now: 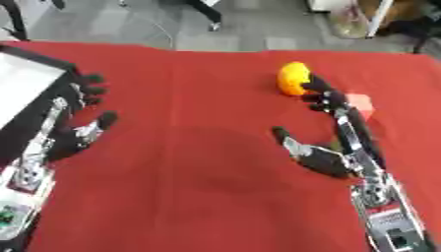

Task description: Pick up the objects with one hand, pass them to the other hand, and then place them into the box on the other side of the table.

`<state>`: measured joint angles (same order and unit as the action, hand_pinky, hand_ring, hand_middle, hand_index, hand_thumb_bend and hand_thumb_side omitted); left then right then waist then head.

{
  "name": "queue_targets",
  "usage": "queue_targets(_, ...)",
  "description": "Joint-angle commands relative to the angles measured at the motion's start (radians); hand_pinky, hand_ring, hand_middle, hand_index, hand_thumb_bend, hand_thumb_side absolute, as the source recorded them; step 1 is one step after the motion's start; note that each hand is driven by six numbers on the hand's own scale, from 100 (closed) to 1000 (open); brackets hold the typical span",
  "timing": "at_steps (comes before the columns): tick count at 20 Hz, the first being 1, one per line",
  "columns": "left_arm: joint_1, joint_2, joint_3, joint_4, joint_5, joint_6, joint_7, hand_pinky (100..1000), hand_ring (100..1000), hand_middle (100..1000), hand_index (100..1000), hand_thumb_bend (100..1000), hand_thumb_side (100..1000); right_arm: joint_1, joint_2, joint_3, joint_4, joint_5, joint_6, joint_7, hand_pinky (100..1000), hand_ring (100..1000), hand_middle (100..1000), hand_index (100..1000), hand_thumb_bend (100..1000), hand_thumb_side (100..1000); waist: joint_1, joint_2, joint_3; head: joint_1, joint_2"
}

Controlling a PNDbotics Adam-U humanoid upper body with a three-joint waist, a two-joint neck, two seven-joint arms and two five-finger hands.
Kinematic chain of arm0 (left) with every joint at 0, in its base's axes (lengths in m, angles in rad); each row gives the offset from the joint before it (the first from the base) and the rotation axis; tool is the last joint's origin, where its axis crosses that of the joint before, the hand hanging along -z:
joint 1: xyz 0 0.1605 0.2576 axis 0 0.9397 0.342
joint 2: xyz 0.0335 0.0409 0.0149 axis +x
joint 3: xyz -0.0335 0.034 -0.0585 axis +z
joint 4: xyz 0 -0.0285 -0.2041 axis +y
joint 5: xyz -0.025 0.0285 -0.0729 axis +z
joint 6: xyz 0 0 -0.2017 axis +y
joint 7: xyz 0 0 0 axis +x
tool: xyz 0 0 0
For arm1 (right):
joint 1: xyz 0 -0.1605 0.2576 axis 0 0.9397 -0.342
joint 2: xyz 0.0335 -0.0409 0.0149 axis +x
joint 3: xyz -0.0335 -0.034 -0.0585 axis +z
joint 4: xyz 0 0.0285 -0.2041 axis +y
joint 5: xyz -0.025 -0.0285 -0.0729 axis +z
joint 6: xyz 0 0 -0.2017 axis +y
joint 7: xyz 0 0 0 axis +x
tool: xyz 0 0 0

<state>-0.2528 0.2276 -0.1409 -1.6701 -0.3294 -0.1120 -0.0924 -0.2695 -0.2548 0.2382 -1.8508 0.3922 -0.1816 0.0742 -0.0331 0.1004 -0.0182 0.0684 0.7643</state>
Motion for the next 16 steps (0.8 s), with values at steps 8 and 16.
queue_targets(8,-0.008,0.003,-0.022,0.000,-0.020,-0.039,-0.026,790,797,817,893,677,658,0.009,-0.038,-0.019,-0.020,-0.007,0.026,0.009,776,814,847,988,432,471,-0.006,-0.022,0.003,-0.003,0.006)
queue_targets(16,0.005,0.003,-0.021,-0.017,-0.017,-0.041,-0.031,784,782,808,892,673,669,0.006,-0.130,-0.060,0.041,0.080,0.095,-0.002,786,812,848,988,421,471,-0.007,-0.022,0.010,-0.022,0.006)
